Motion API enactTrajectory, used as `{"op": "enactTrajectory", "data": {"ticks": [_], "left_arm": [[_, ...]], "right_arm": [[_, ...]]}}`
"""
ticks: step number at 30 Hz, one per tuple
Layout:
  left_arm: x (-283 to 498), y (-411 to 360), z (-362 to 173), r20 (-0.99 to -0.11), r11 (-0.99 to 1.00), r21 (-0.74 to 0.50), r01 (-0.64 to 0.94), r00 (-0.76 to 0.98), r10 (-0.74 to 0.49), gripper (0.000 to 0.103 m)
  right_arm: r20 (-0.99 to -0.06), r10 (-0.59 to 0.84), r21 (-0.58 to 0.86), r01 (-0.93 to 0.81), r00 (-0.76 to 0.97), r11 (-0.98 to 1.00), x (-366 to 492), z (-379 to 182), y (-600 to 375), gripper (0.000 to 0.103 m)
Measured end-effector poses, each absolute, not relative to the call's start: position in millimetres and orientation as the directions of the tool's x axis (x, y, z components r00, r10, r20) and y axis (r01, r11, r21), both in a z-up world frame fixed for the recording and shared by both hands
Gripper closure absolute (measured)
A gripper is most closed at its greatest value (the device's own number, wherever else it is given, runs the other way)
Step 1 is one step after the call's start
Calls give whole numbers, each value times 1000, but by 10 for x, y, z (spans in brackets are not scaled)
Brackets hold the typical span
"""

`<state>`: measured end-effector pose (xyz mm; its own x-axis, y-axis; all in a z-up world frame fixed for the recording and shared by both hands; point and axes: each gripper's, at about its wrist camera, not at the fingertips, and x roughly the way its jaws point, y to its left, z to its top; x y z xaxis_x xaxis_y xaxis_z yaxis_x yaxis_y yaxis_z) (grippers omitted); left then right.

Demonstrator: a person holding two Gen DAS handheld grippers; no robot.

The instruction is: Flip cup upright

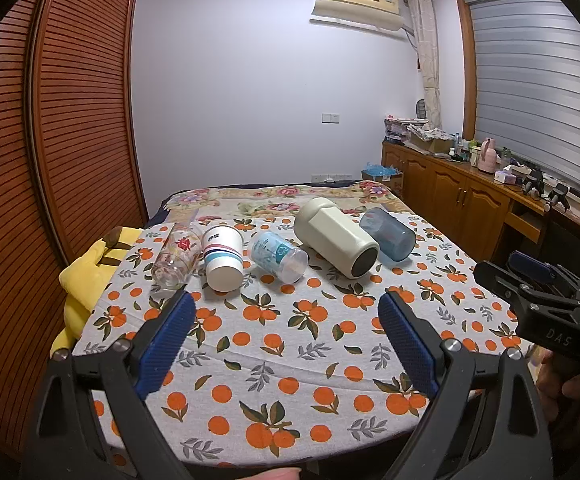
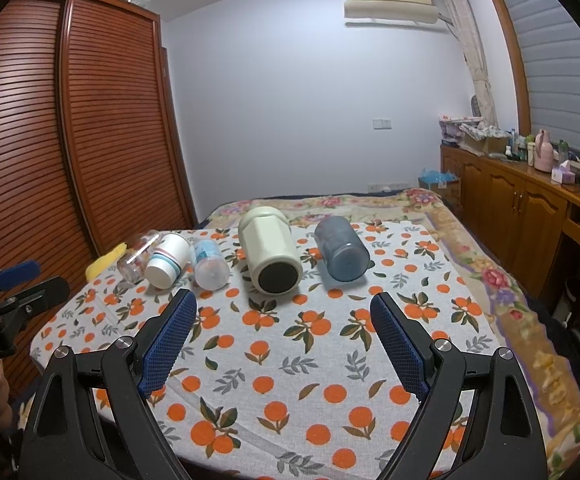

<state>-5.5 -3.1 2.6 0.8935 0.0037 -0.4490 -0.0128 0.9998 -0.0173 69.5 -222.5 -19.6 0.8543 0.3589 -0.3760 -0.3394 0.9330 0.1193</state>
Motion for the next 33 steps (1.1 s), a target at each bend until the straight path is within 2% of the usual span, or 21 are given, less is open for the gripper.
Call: {"op": "enactTrajectory", "data": {"ticks": [33], "left_arm": [[-59, -1, 5, -465, 1000, -23, -17, 886, 4, 10]], "right_arm": [[-378, 360, 112, -343, 853, 933, 704, -201, -2205, 13]]}}
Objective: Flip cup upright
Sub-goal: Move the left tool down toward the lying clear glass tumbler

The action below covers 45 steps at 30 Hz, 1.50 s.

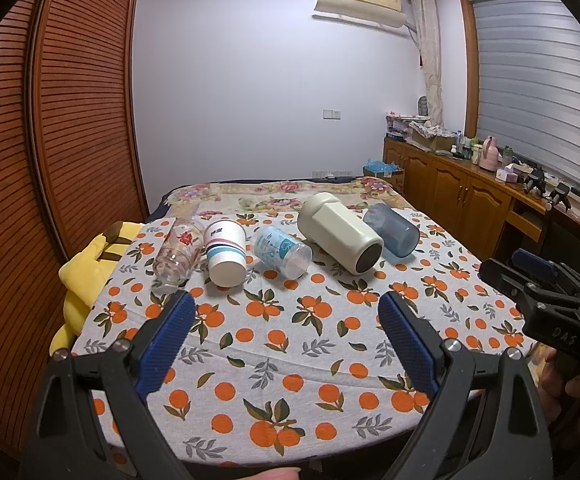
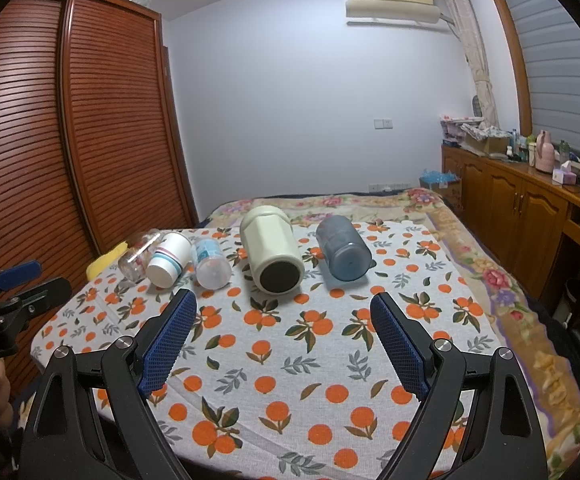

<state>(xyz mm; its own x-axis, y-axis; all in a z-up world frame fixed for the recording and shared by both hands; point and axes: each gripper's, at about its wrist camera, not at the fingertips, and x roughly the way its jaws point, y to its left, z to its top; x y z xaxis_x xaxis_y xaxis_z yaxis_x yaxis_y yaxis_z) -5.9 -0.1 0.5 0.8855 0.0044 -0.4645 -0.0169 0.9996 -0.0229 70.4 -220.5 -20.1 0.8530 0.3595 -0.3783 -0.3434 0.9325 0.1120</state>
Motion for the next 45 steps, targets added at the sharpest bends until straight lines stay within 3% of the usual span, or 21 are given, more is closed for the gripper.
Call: {"op": "enactTrajectory", "data": {"ticks": [16, 38, 45], "left_arm": [[196, 348, -182, -542, 999, -24, -29, 840, 11, 10], [1311, 1221, -383, -687, 999, 7, -47, 725, 38, 10], [1783, 1467, -469, -757, 999, -36, -7, 653, -22, 21]], "right_arm": [[-429, 410, 111, -403, 805, 908, 962, -363, -1958, 13], [-538, 514, 99, -555, 669, 826, 1932, -364, -936, 17], [-568, 524, 105, -576, 634, 811, 2184, -375, -691, 17]]}}
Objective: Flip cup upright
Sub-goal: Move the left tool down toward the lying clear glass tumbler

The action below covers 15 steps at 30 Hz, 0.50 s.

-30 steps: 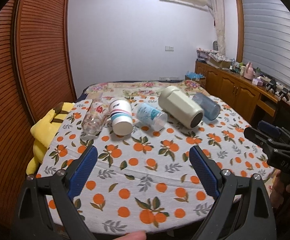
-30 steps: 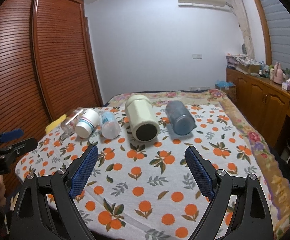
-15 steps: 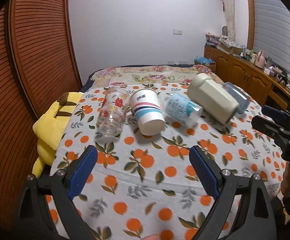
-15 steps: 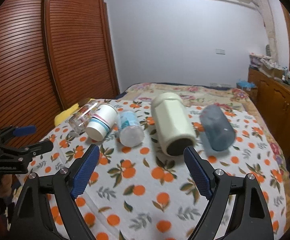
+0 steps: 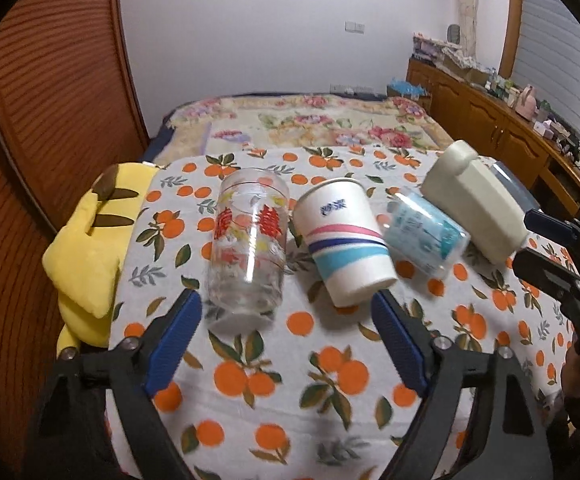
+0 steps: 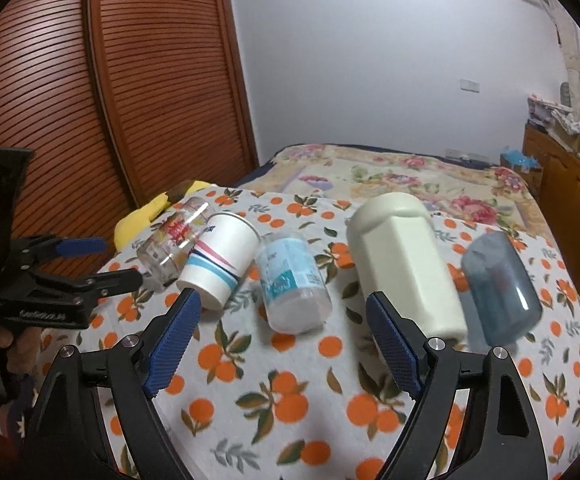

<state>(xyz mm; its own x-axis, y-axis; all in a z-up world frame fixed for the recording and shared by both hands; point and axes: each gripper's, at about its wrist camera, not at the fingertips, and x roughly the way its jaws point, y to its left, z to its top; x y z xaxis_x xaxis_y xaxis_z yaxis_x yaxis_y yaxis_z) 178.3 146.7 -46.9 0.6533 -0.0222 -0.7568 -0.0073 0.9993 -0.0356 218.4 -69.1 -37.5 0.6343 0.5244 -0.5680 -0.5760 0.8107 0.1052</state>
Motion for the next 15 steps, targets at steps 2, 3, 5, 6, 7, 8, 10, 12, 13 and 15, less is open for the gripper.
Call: {"op": "enactTrajectory", "data": {"ticks": [2, 3, 5, 6, 7, 8, 10, 12, 13, 15], "left_arm": [[1886, 1515, -468, -765, 999, -33, 3, 644, -27, 25], [1935, 1540, -471, -770, 1000, -30, 7, 638, -27, 28], [2037, 1583, -482, -779, 999, -30, 11, 626, -30, 30], [2090, 1603, -497, -786, 999, -31, 13, 617, -33, 32], [2148, 1623, -514, -793, 999, -32, 17, 608, -36, 33], [2195, 1640, -527, -798, 999, -34, 18, 601, -38, 35], [2282, 1670, -573, -813, 999, -41, 20, 580, -45, 40], [2366, 1687, -614, -826, 999, -47, 16, 561, -48, 40], [2413, 1692, -635, -835, 999, -43, 8, 549, -40, 40], [2474, 1685, -686, -847, 1000, -30, 5, 531, -28, 41]], "right_arm": [[-574, 526, 109, -579, 627, 808, 2237, -384, -651, 17], [-576, 527, 110, -580, 624, 807, 2262, -389, -635, 17], [-579, 530, 108, -586, 619, 803, 2305, -388, -599, 17], [-580, 531, 108, -588, 618, 802, 2326, -388, -586, 17], [-582, 532, 108, -590, 615, 800, 2352, -393, -574, 17], [-582, 534, 109, -592, 613, 798, 2370, -395, -560, 17], [-585, 535, 109, -595, 610, 797, 2402, -406, -537, 17], [-588, 535, 111, -595, 606, 796, 2423, -421, -516, 17], [-590, 536, 113, -596, 604, 795, 2431, -430, -510, 17], [-589, 534, 107, -597, 606, 795, 2427, -439, -497, 17]]}}
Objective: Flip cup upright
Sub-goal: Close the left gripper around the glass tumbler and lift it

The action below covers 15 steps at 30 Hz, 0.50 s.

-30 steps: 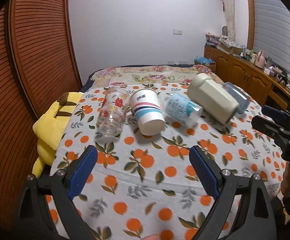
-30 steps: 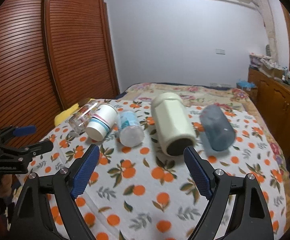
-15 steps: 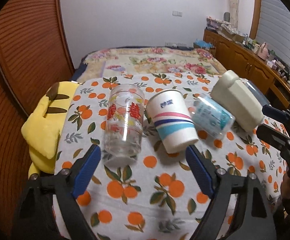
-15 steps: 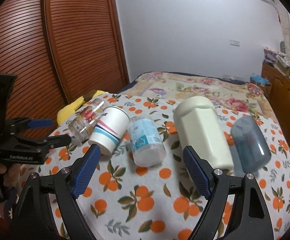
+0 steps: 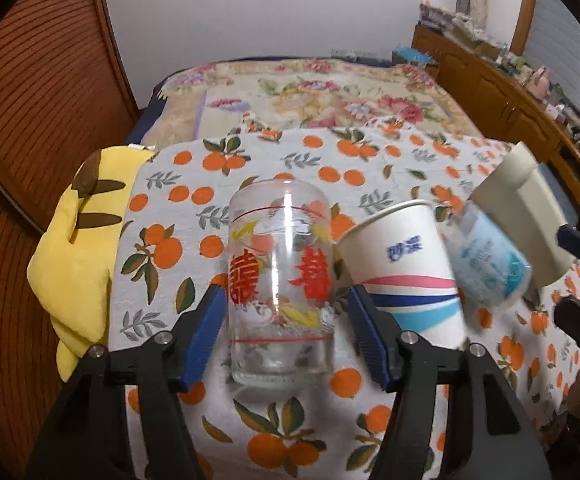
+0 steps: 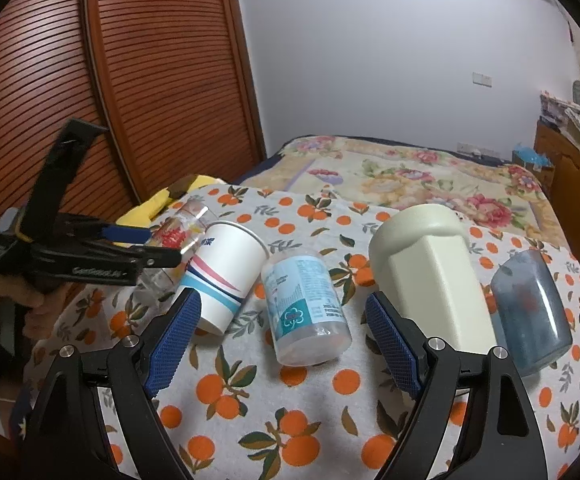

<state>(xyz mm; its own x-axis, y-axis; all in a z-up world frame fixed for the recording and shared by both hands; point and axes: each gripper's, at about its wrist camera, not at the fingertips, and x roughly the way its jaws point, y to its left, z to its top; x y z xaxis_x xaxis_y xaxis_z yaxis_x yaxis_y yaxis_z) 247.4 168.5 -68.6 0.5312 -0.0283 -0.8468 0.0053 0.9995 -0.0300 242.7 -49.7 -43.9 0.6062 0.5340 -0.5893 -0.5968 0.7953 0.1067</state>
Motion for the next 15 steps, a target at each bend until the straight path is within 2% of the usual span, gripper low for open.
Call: {"op": "enactTrajectory", "data": {"ticks": [15], "left_arm": [[2355, 1731, -832, -855, 999, -41, -26, 519, -21, 46]], "right_arm": [[-573, 532, 106, -587, 623, 802, 2352, -383, -579, 17]]}}
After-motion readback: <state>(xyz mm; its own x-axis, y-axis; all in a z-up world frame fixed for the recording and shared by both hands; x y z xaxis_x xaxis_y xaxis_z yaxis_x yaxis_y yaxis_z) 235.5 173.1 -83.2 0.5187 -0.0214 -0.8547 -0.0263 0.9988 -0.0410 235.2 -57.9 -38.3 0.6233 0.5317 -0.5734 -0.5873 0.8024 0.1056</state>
